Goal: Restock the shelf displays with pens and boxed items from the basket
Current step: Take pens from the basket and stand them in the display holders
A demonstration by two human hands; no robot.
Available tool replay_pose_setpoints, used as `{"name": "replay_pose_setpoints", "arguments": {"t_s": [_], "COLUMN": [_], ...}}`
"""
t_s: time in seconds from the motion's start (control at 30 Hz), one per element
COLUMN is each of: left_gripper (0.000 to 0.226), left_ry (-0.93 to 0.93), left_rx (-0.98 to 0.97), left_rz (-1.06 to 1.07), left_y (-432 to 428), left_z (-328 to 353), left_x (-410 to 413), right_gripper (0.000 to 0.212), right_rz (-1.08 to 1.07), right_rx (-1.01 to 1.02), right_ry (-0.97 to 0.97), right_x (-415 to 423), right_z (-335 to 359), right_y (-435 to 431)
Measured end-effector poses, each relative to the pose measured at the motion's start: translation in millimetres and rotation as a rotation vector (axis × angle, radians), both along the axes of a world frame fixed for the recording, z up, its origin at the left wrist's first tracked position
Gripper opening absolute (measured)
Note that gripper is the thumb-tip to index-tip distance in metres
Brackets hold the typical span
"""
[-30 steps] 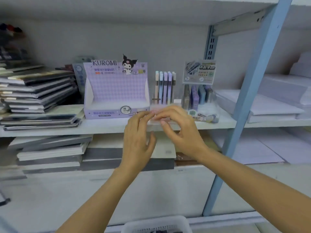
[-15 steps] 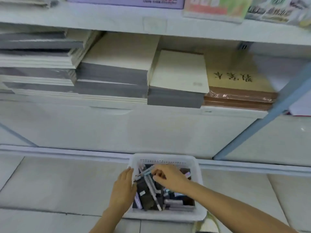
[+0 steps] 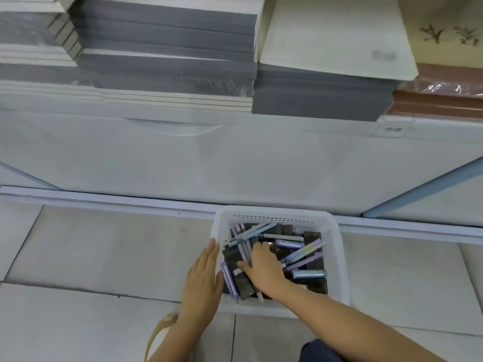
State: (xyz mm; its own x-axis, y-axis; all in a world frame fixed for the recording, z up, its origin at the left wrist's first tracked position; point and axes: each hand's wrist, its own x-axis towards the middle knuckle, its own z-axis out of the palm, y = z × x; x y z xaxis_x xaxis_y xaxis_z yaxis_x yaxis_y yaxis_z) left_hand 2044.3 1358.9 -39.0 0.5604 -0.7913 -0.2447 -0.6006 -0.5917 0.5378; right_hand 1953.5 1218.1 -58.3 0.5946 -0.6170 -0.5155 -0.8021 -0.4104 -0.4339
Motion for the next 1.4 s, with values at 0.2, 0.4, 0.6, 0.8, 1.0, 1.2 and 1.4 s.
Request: {"name": "replay_pose_setpoints", "arguments": {"t_s": [0.2, 0.4, 0.6, 0.8, 1.0, 1.2, 1.4], "left_gripper": [0.057, 0.060, 0.044, 0.021, 0.029, 0.027, 0.027], "left_ry": [0.013, 0.013, -0.067, 0.636, 1.049, 0.935, 0.868], "left_rx": [-0.039, -0.024, -0.062, -0.170, -0.255, -0.412, -0.371], "left_rz": [0.015, -0.001, 0.047, 0.244, 0.660, 0.784, 0.783], "left_y": [-0.5, -0.2, -9.4, -51.8, -73.2, -67.8, -54.9], "left_z": [-1.9, 1.7, 14.3, 41.8, 46.5, 42.7, 38.2], "left_x": [-2.9, -2.1, -7.1, -32.0, -52.6, -29.3, -13.0], "right_gripper": [0.039, 0.028, 0.020, 0.026, 0.029, 0.029, 0.025], "right_rz": [0.098, 0.134, -0.090, -0.022, 0.081, 0.061, 0.093], "right_rx": [-0.085, 0.023, 0.583, 0.669, 0.760, 0.753, 0.020], "right_ry": [0.040, 0.026, -0.086, -0.312, -0.369, -0.275, -0.294], "right_x": [4.8, -1.2, -34.8, -48.8, -43.6, -41.5, -30.8], "right_z": [-1.8, -0.5, 21.4, 48.9, 53.7, 48.9, 20.9], "right_y": [-5.6, -13.7, -32.1, -30.9, -17.7, -31.3, -76.3]}}
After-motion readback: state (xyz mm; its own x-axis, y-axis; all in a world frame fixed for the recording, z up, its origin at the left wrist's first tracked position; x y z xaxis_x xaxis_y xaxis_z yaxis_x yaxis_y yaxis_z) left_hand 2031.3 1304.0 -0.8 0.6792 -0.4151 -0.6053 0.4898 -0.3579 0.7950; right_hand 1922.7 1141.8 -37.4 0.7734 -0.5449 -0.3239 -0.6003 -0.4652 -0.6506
